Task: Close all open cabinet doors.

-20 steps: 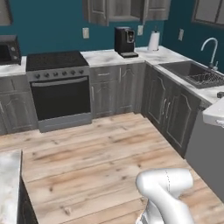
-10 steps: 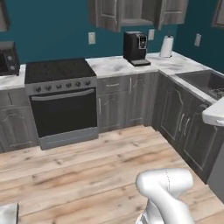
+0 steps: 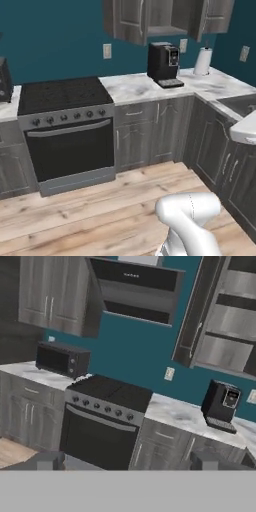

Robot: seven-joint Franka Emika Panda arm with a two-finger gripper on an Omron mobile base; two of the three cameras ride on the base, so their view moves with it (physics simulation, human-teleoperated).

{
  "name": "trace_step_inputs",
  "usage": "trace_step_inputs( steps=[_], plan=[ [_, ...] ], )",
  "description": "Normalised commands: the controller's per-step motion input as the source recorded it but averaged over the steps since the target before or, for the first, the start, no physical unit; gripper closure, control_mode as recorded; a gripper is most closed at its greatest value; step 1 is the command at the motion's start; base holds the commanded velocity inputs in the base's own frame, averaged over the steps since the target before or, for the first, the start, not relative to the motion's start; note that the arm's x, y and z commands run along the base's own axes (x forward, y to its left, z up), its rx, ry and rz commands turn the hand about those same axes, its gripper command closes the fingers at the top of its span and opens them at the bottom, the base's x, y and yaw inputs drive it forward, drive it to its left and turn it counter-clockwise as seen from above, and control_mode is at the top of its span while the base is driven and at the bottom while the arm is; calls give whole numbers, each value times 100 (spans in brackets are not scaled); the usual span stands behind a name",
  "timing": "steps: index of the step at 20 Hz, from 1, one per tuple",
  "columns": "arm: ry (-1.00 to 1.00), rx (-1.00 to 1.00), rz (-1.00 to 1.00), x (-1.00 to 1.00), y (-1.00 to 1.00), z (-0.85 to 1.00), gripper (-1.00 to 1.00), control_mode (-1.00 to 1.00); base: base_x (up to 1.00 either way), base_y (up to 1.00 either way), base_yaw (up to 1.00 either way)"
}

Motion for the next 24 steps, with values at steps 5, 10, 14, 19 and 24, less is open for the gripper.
trace_step_inputs(
  steps=[5,10,14,19,24],
  plan=[
    [0,0,0,0,0,0,-100,100,100,-71,1],
    [0,0,0,0,0,0,-100,100,100,-70,2],
    [0,0,0,0,0,0,-100,100,100,-29,6],
    [0,0,0,0,0,0,-100,100,100,-3,15],
    [0,0,0,0,0,0,-100,100,100,-2,17]
  ],
)
